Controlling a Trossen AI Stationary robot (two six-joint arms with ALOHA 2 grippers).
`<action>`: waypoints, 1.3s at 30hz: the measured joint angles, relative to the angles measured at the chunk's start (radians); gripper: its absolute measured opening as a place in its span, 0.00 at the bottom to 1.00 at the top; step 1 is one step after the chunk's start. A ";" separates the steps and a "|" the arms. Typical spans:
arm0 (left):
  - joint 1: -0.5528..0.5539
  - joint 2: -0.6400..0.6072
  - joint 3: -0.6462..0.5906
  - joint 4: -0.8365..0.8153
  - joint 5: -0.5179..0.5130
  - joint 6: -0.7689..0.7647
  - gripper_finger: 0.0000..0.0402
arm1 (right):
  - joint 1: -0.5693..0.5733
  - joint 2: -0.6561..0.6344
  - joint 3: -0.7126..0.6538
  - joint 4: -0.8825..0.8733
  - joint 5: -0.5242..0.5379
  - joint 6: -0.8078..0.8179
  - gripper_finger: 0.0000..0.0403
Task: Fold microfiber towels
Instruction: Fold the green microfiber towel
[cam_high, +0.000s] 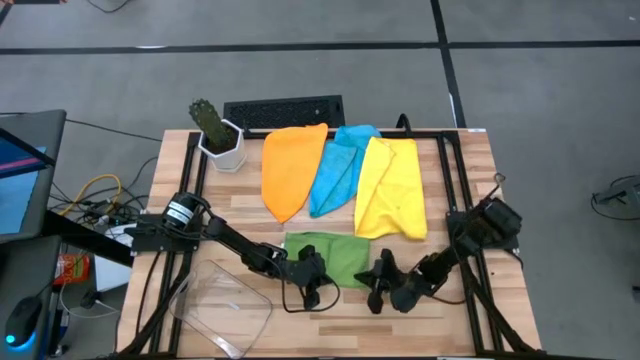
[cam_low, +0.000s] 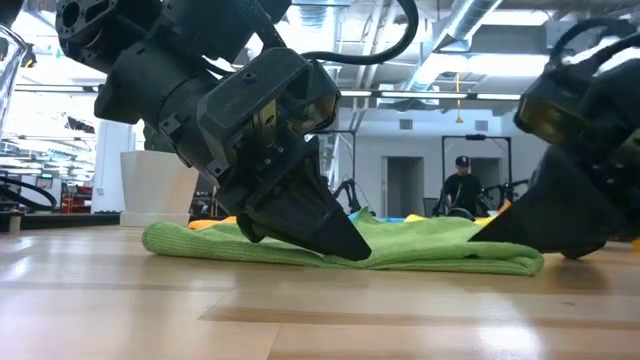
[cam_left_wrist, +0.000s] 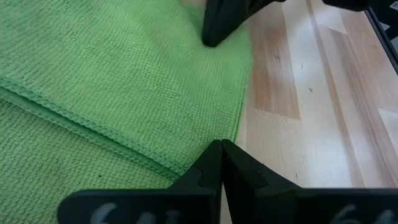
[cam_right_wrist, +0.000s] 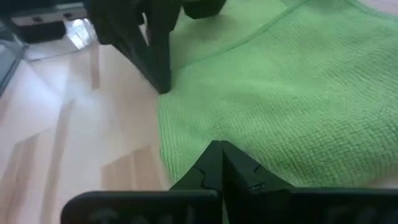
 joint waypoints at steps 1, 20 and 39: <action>0.000 0.000 0.000 0.000 0.000 0.000 0.00 | 0.007 0.010 0.001 0.002 0.009 0.006 0.05; 0.001 0.001 0.000 0.001 0.002 0.000 0.00 | 0.007 -0.053 0.039 -0.005 -0.031 -0.108 0.04; 0.032 -0.164 -0.003 -0.188 0.024 0.016 0.00 | 0.009 -0.079 0.047 -0.061 -0.082 -0.055 0.08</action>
